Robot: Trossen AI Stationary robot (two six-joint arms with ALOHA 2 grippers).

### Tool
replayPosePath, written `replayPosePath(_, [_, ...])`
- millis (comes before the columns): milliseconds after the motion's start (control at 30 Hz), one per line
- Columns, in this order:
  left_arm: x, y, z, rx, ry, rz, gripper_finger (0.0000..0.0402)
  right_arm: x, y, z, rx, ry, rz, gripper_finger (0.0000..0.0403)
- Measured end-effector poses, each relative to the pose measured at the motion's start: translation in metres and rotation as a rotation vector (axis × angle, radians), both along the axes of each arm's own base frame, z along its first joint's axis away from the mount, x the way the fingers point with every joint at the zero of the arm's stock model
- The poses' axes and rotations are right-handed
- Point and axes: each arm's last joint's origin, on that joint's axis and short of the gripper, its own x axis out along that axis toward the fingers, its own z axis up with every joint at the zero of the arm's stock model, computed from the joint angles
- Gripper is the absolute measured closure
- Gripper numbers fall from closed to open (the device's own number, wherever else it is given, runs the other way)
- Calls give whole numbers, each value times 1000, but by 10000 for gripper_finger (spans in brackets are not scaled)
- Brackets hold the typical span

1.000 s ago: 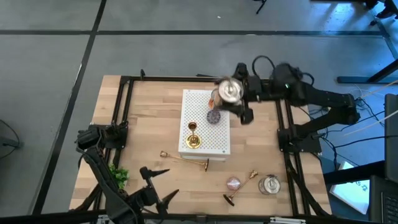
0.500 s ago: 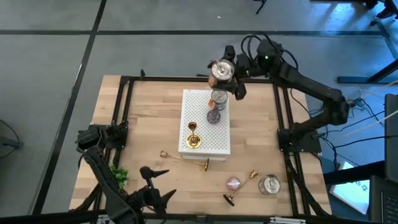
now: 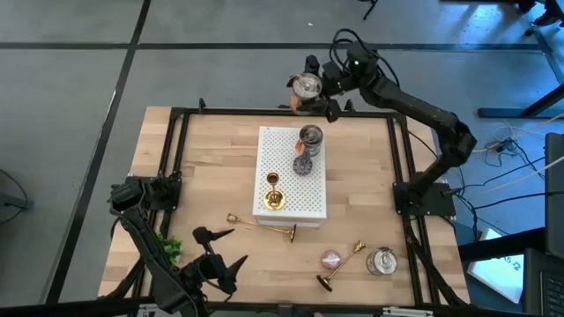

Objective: Pick & Place candle stick holders
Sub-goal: Put the left silver scented candle on the shelf

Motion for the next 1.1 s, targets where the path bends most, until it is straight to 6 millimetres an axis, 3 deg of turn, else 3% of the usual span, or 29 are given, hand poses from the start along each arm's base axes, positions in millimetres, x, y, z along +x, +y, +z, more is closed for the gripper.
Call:
replayPosePath(267, [7, 7, 1, 39, 8, 18, 2, 20, -24, -27, 68, 4, 57, 56])
replayPosePath(600, [10, 10, -3, 66, 32, 31, 2, 42, -28, -52, 72, 11, 26, 56])
replayPosePath(867, [2, 21, -28, 37, -17, 81, 2, 57, -31, -74, 81, 31, 24, 56])
replayPosePath(1100, [-7, 23, -40, 30, -83, 70, 2, 62, -45, -96, 117, 62, 77, 56])
